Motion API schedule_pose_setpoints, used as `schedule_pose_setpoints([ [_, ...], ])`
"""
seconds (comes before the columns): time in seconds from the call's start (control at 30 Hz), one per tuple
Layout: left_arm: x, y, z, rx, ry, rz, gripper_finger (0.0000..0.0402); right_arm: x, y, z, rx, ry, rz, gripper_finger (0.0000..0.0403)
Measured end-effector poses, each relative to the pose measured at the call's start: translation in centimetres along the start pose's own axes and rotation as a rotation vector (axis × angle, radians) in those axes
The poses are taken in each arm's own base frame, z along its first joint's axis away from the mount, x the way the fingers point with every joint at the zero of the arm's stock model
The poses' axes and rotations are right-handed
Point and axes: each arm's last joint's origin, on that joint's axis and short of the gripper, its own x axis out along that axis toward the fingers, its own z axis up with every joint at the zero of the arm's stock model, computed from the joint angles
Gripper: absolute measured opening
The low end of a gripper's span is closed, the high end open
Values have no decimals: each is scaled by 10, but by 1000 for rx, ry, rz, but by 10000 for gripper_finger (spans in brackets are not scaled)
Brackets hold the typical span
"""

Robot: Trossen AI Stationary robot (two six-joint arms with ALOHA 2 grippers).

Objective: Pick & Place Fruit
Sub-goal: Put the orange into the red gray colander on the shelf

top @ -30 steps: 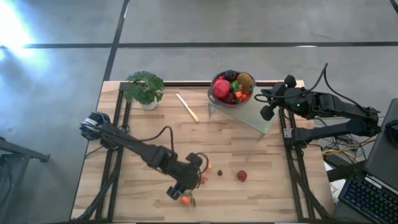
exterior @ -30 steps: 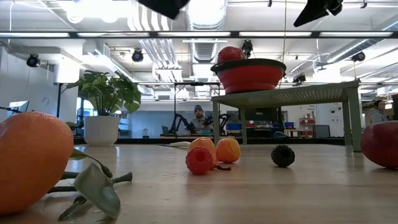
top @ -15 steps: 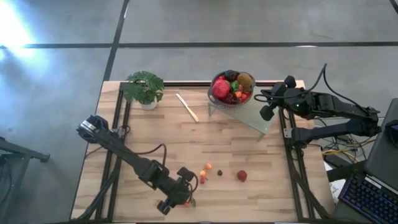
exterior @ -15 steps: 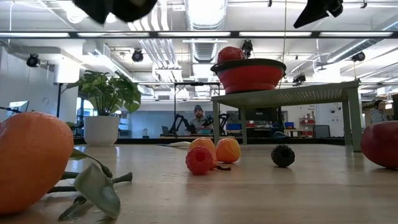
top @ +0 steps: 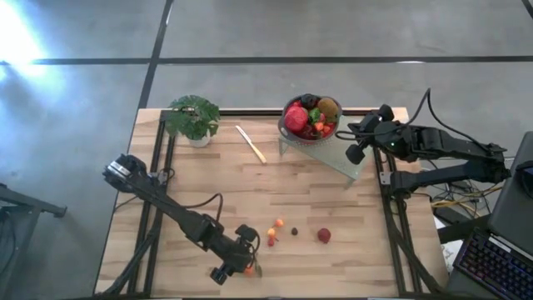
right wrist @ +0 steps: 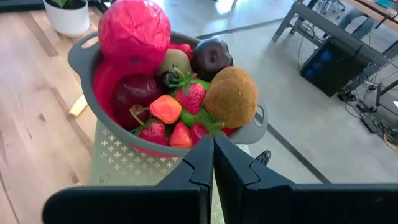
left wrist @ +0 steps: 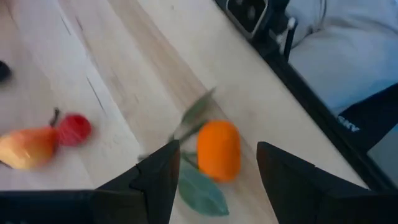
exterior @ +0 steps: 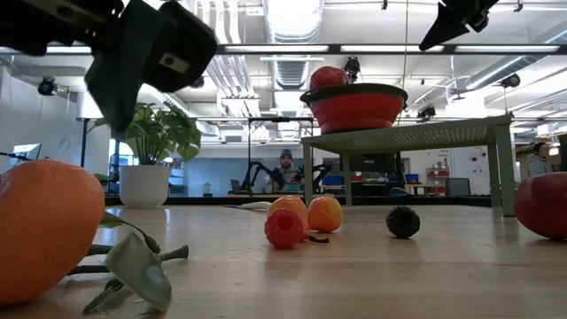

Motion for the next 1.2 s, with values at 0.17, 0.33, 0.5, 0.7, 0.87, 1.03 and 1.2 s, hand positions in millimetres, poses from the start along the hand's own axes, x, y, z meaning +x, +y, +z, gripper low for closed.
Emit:
schedule_pose_setpoints([
  [0.17,6,0,-5,6,17,-5,218,1,0,-1,-4,3,-1,8],
  [0.33,22,0,-11,14,46,-32,218,1,1,-1,-1,0,-1,8],
  [0.5,29,1,-14,31,56,-32,218,1,1,0,1,-3,-1,8],
  [0.7,31,1,-15,60,56,-35,207,1,1,0,3,-6,-1,8],
  [0.87,31,0,-15,73,58,-44,166,1,1,0,4,-6,-1,8],
  [1.03,31,0,-15,73,57,-45,116,1,1,0,5,-8,-1,8],
  [1.2,31,0,-15,73,57,-45,91,1,1,0,8,-8,-1,8],
])
